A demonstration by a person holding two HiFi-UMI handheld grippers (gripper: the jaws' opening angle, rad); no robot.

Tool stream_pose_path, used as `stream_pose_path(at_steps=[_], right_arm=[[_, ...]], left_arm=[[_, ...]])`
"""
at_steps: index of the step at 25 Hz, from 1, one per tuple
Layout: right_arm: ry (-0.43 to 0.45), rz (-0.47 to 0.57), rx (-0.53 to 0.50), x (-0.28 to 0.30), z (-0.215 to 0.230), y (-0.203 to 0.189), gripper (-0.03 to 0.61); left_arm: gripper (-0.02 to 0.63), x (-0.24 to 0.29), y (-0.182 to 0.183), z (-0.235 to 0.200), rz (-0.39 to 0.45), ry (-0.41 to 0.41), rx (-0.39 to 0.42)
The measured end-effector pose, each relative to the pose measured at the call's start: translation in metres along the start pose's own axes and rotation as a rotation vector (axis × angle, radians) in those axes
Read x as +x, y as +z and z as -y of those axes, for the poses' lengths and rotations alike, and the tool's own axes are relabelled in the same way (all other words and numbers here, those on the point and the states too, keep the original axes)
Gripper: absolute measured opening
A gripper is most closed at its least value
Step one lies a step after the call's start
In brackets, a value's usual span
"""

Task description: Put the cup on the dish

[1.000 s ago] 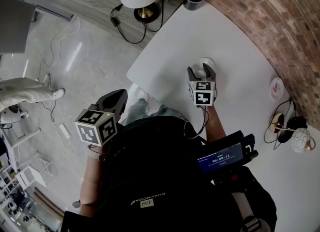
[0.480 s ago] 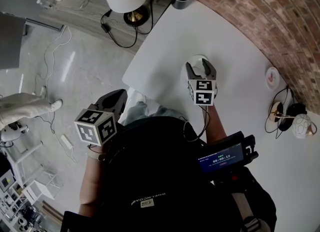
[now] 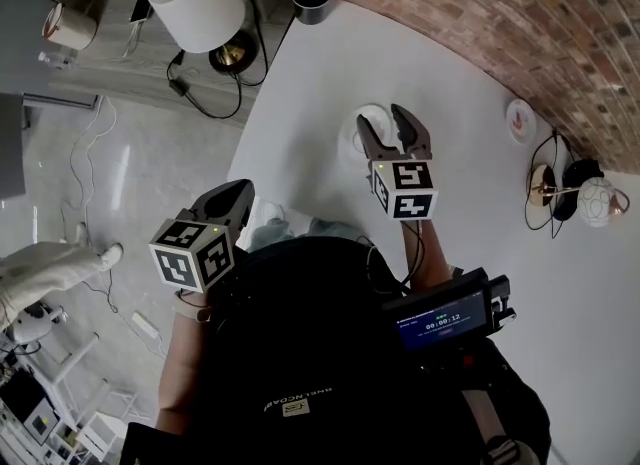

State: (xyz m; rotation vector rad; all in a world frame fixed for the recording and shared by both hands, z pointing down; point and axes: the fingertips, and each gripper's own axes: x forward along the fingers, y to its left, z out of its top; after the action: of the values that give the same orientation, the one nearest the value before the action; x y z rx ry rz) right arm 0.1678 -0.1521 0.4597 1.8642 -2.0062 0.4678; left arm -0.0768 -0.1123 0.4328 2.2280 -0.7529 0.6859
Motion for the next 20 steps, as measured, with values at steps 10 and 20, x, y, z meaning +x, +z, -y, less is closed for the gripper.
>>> stream_pose_path(at_steps=[10, 20], right_arm=[[-0.079, 0.124, 0.042, -0.062, 0.014, 0.050, 0.255], [-0.206, 0.161, 0.111, -0.114, 0.030, 0.051, 0.164]], left_arm=[[0.006, 0.030, 0.019, 0.027, -0.033, -0.125, 0.118], [0.006, 0.055, 0.024, 0.056, -0.097, -0.258, 0.213]])
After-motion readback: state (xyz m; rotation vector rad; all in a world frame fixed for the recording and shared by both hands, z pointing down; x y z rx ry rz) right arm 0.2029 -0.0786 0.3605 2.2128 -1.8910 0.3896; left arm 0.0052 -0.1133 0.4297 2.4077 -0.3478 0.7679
